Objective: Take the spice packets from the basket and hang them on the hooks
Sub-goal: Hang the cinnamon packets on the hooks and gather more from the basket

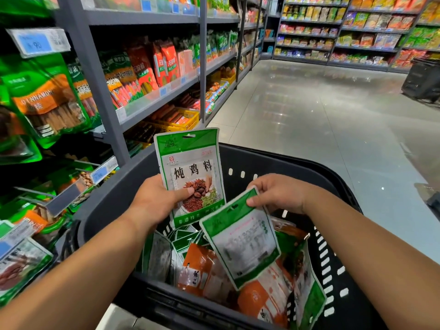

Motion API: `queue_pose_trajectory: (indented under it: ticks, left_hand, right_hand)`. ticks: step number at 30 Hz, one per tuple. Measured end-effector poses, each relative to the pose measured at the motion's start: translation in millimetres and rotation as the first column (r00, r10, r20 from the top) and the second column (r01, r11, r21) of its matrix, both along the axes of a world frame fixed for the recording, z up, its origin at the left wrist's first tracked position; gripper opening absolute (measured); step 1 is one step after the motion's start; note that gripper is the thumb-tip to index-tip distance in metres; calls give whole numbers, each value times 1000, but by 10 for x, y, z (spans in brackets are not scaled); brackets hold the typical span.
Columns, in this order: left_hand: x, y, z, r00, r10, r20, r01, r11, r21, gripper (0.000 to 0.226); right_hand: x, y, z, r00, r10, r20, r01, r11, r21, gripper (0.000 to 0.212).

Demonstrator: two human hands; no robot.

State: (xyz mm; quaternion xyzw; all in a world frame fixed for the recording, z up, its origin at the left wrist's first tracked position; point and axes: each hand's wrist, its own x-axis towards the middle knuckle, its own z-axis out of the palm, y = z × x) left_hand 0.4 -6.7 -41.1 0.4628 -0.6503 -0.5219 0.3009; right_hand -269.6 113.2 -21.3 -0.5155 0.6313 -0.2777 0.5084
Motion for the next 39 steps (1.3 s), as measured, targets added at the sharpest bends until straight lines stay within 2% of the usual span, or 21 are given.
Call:
queue_pose_trajectory:
  ticks: [3, 6, 9, 14, 18, 22, 24, 27, 28, 30, 32, 35, 37, 39]
  left_hand:
    - [-14, 37, 17, 996, -9, -93, 14, 998, 56, 17]
    - [-26, 62, 35, 988, -18, -154, 31, 996, 83, 17]
    - [-30, 84, 51, 986, -40, -165, 52, 996, 70, 15]
    - [-29, 103, 47, 984, -127, -128, 135, 989, 58, 18]
    - [-43, 148, 90, 978, -180, -104, 186, 981, 54, 22]
    - [-38, 183, 148, 981, -152, -124, 161, 985, 66, 19]
    - [-36, 188, 145, 985, -104, -138, 112, 992, 54, 18]
    - [-37, 185, 121, 989, 13, -147, -12, 1000, 6, 14]
    - [-34, 173, 114, 986, 56, -155, -58, 998, -8, 12]
    - [-25, 154, 118, 977, 118, -180, -123, 992, -20, 7]
    - [-18, 156, 140, 962, 148, -227, -152, 988, -1, 6]
    - [-25, 178, 161, 944, 141, -299, -131, 990, 53, 9]
    - [-24, 198, 169, 937, 116, -329, -96, 992, 78, 11]
    - [-18, 199, 164, 935, 105, -338, -80, 993, 89, 11]
  right_hand:
    - [2, -62, -10, 976, -193, 100, 205, 971, -127, 9]
    - [54, -108, -13, 907, -344, 242, 389, 905, -174, 8]
    - [125, -143, -53, 842, -397, 364, 482, 857, -182, 11]
    - [251, -204, -160, 766, -432, 476, 570, 799, -193, 15]
    - [285, -235, -109, 759, -488, 430, 612, 760, -217, 10]
    - [386, -311, 43, 743, -557, 371, 657, 715, -240, 3]
    - [465, -366, 116, 725, -607, 326, 686, 676, -268, 15]
    - [633, -385, 137, 702, -711, 27, 665, 642, -381, 62]
    - [713, -354, 127, 691, -720, -62, 628, 640, -443, 71]
    - [878, -295, 80, 751, -629, -201, 463, 719, -519, 79]
    - [1017, -272, -3, 849, -430, -307, 265, 849, -456, 101]
    - [1073, -279, -71, 925, -260, -276, 155, 924, -350, 122]
    - [1047, -267, -70, 959, -187, -212, 121, 949, -290, 123]
    - [1011, -255, -50, 976, -123, -182, 78, 968, -238, 113]
